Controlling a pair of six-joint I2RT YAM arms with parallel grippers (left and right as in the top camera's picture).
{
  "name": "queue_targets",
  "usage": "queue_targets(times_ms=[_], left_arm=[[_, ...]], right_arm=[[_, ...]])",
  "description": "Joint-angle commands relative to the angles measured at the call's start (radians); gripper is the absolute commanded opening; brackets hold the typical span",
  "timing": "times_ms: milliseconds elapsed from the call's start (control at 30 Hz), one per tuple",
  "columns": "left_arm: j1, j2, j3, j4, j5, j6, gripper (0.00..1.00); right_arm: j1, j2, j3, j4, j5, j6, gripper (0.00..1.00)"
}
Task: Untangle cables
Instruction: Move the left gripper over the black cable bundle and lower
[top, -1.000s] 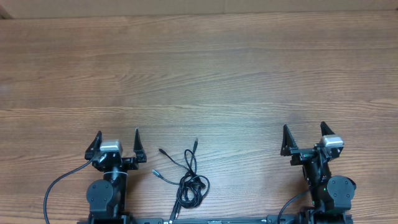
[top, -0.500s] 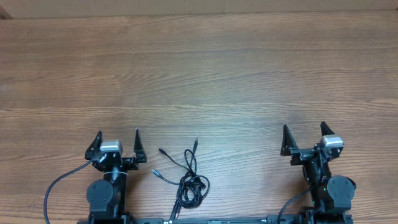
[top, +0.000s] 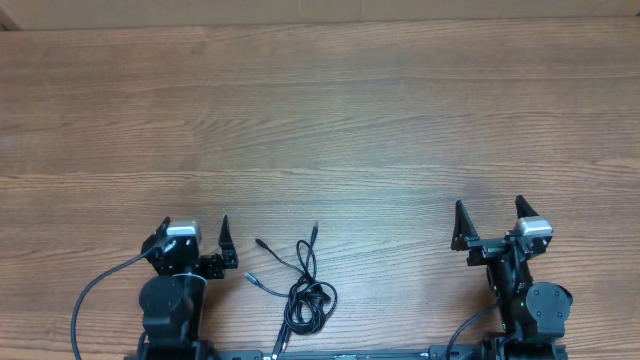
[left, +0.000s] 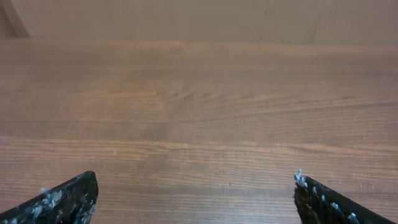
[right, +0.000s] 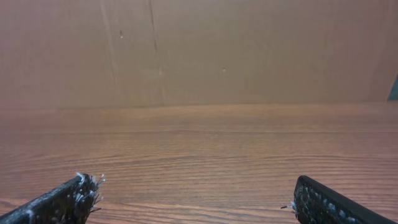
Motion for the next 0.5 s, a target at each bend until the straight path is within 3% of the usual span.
queue_targets(times_ms=[0,467], left_arm=[[0.005,0.068,0.113,-0.031,0.011,-0.017,1.0],[0.005,0.465,0.46,-0.268,0.019,-0.001,0.99]], right_arm=[[0.005,-0.009,-0.01,0.005,0.01,0.0,1.0],[0.005,-0.009,-0.01,0.005,0.01,0.0,1.0]])
